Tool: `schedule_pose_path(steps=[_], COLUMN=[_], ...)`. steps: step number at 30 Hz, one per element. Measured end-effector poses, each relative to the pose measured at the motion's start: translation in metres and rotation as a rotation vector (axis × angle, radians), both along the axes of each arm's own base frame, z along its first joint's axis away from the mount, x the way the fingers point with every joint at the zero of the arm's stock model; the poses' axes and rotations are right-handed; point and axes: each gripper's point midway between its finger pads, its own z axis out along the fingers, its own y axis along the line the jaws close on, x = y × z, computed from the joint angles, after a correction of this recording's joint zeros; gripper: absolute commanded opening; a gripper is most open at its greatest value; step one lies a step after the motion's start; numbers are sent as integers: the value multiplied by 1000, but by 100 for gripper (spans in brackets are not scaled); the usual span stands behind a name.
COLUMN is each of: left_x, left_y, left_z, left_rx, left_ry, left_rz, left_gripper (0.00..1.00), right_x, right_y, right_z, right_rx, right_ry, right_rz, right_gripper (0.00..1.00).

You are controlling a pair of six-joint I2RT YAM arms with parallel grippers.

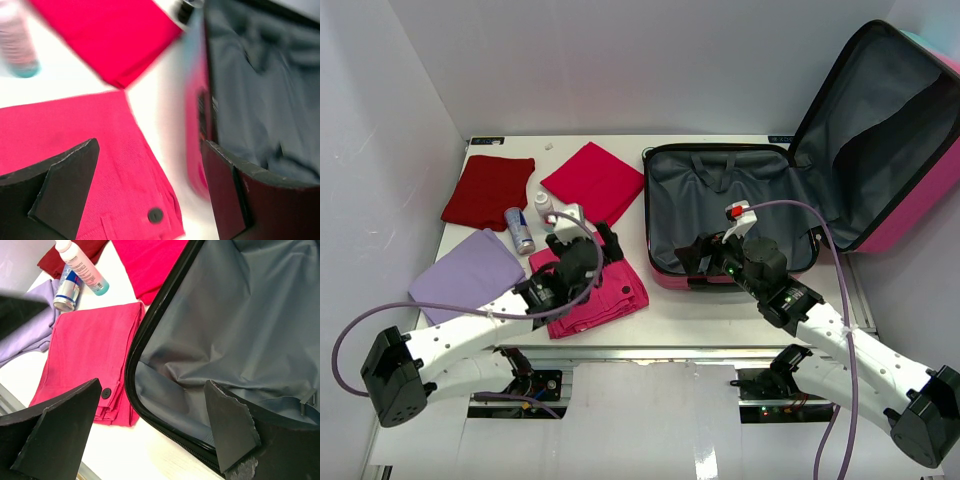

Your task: Pack the luggage

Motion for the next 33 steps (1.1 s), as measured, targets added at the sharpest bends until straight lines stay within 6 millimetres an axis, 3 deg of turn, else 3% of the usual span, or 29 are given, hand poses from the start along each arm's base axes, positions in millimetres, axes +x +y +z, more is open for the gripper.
schedule_pose_path(steps=[5, 8, 16, 27, 33], left_x=[-3, -16, -45, -50, -60], left_y=[61, 80, 96, 116, 130], left_z=[-20, -39, -106, -122, -144], left_rx=[-50, -67, -18, -18, 0], left_ry=[110, 166, 356, 410, 461], left_rz=[183, 242, 300, 383, 417], left_gripper=[95, 95, 94, 94, 93], right_x=[0, -1, -4, -6, -6], right_y=[1, 1, 2, 0, 0], right_z=[-4, -7, -8, -11, -12], right_rx=[-7, -10, -9, -19, -23], right_ry=[13, 27, 36, 47, 52], right_rz=[-1, 4, 17, 16, 16], right_gripper=[90, 90, 90, 90, 90])
